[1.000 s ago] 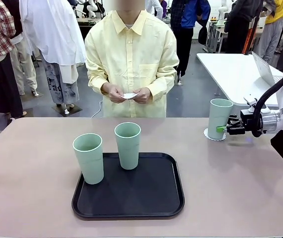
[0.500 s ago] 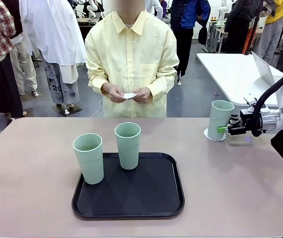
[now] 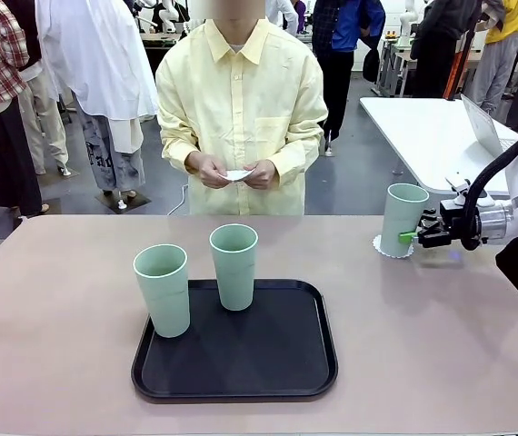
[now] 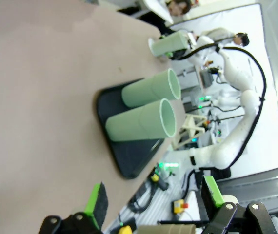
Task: Place coasters on the table and set cups on them.
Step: Pick up one Reusable plastic cup and place it on a coaster set by the human.
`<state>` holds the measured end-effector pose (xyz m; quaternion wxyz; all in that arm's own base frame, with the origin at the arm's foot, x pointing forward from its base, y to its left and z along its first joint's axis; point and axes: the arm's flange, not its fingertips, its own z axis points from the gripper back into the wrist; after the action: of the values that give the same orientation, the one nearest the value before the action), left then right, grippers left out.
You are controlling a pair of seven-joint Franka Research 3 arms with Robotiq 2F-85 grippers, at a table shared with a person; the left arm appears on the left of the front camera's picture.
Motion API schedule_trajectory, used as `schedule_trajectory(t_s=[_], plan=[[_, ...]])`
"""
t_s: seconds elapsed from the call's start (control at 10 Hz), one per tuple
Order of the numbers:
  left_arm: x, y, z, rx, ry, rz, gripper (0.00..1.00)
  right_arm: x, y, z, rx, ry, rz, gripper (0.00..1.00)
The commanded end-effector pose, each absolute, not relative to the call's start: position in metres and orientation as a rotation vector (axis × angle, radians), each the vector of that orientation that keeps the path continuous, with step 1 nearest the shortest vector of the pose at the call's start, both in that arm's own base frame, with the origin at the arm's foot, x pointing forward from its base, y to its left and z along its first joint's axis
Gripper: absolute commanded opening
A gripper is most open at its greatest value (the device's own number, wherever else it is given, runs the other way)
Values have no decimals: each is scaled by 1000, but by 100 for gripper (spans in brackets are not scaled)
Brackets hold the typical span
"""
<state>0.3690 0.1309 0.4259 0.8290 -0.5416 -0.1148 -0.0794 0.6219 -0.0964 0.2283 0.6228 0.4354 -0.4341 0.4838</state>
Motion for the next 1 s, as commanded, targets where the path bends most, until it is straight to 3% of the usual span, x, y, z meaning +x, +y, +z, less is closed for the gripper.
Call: schedule_trajectory(t_s=[0.0,0.5,0.9], plan=[[369,132,427,-1167,-261,-180,100,626,-98,234,928,-911,1124,100],[369,132,427,-1167,-261,-180,100,620,-108,242,776,-757,1141,100],[369,132,427,-1167,-261,-180,100,597,-127,278,634,-674,1013,100]])
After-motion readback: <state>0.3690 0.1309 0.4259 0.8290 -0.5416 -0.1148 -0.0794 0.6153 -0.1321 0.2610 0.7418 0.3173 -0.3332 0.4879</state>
